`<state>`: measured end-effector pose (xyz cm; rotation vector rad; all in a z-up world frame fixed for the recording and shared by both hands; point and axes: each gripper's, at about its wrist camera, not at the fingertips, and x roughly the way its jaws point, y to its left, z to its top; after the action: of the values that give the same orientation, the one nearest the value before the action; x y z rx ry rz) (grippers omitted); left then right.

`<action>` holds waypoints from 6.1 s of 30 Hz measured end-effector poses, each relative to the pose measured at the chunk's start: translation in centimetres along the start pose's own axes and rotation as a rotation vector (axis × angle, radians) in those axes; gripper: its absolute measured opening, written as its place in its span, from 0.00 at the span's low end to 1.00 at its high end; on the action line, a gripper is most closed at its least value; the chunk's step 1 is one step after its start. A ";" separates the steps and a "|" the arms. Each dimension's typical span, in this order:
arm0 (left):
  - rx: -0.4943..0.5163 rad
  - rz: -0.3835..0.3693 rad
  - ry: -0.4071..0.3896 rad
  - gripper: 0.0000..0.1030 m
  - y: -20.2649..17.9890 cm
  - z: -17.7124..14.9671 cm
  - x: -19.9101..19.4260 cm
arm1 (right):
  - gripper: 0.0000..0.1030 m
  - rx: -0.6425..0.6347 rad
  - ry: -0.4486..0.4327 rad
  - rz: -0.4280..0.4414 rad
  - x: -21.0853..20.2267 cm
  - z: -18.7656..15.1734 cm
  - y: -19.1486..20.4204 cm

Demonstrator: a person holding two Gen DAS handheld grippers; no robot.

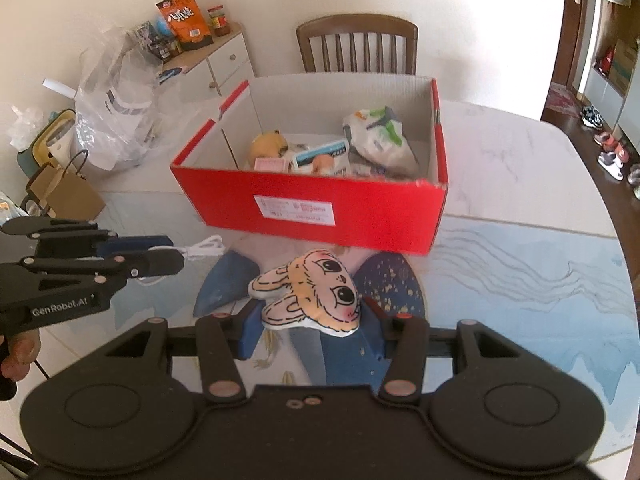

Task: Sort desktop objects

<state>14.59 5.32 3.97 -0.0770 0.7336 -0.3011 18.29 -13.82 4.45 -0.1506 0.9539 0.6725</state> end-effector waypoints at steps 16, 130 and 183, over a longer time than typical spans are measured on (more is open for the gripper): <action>0.027 0.055 -0.098 0.14 2.0 5.7 0.1 | 0.49 -0.102 -0.068 -0.033 0.0 5.5 0.2; -0.016 0.155 0.089 0.81 5.0 9.6 8.2 | 0.77 -0.026 -0.087 0.012 5.1 8.7 -2.7; -0.072 0.250 0.062 0.99 1.1 4.5 2.8 | 0.99 0.018 -0.217 0.003 0.3 2.3 -3.2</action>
<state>19.85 5.41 5.31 -0.0437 0.8067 -0.0383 21.91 -15.26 5.02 -0.0592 0.7519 0.6684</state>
